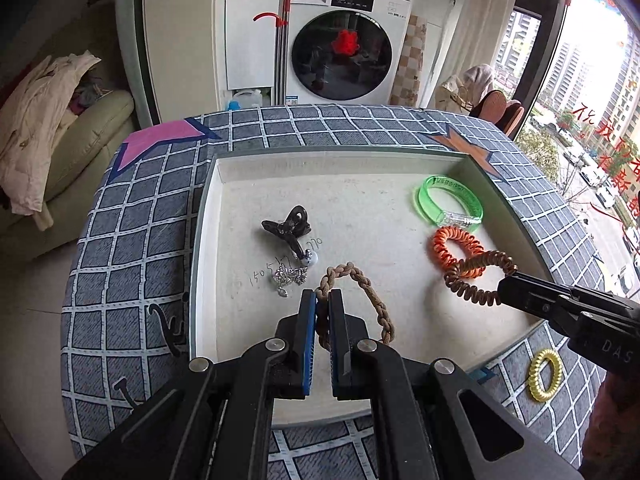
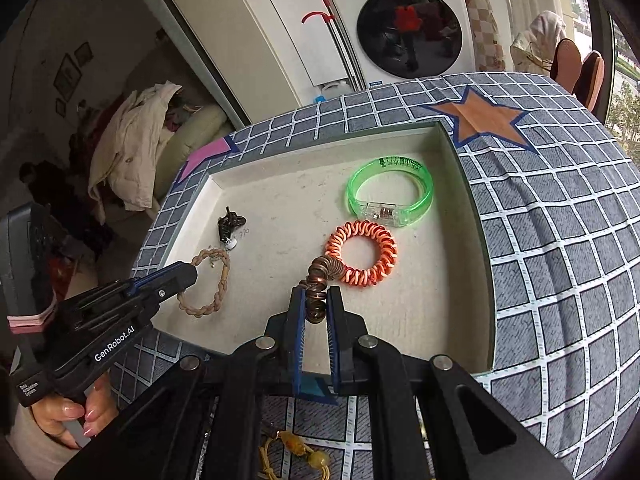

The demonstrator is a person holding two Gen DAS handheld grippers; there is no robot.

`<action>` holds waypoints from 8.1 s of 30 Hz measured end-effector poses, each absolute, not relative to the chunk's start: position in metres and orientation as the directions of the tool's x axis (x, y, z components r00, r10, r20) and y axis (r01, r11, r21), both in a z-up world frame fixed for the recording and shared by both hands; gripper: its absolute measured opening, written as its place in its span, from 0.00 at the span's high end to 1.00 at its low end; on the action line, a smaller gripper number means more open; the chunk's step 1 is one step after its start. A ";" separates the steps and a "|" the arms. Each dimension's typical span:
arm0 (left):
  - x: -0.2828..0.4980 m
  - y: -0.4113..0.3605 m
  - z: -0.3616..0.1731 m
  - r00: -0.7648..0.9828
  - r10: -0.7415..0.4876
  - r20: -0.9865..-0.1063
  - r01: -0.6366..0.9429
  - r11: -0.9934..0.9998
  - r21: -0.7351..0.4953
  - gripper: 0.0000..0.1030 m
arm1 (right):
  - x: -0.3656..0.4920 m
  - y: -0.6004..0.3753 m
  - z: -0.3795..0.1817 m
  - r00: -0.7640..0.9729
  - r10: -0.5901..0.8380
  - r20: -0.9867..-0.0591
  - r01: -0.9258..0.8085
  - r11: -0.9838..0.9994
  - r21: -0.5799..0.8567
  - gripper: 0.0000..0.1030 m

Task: Organize jewelry
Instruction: 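Carry the brown hair tie and braided bracelet into the tray and open both grippers, then move both grippers back toward the crystal bracelet and flower hair tie, then grasp the yellow flower hair tie with the right gripper while the left gripper grasps the crystal padlock bracelet, then carry the flower hair tie and crystal bracelet into the tray and release both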

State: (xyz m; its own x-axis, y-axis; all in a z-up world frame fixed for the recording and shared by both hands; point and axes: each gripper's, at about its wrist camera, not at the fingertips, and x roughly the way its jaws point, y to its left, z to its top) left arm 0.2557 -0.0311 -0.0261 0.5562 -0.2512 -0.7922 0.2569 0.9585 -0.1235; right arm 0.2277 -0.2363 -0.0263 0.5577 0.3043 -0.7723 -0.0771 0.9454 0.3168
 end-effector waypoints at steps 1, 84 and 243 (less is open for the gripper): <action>0.259 -0.031 -0.030 0.554 -0.241 -0.797 0.249 0.961 -0.118 0.75 | 0.231 -0.237 -0.029 0.557 0.295 -0.776 -0.071 0.948 0.309 0.89; 0.119 -0.020 -0.044 0.568 -0.187 -0.801 0.171 0.979 -0.107 0.00 | 0.102 -0.282 -0.037 0.580 0.167 -0.798 0.071 0.965 0.253 0.19; 0.266 -0.038 -0.044 0.582 -0.211 -0.785 0.227 0.969 -0.093 0.76 | 0.256 -0.242 -0.048 0.557 0.119 -0.822 -0.014 0.991 0.135 0.97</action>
